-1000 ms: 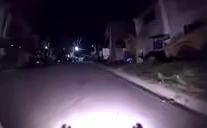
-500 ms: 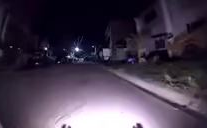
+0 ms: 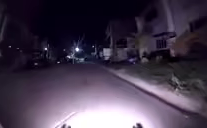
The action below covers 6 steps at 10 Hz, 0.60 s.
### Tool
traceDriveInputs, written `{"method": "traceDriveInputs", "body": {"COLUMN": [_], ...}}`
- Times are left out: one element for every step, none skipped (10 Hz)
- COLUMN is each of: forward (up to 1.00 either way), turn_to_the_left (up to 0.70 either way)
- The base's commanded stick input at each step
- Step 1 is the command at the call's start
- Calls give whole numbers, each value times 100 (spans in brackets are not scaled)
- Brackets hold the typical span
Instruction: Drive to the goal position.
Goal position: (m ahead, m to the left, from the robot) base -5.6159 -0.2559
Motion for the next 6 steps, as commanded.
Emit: {"method": "traceDriveInputs", "body": {"forward": [45, 45, 45, 45, 45, 45], "turn_to_the_left": [0, 0, 0, 0, 0, 0]}}
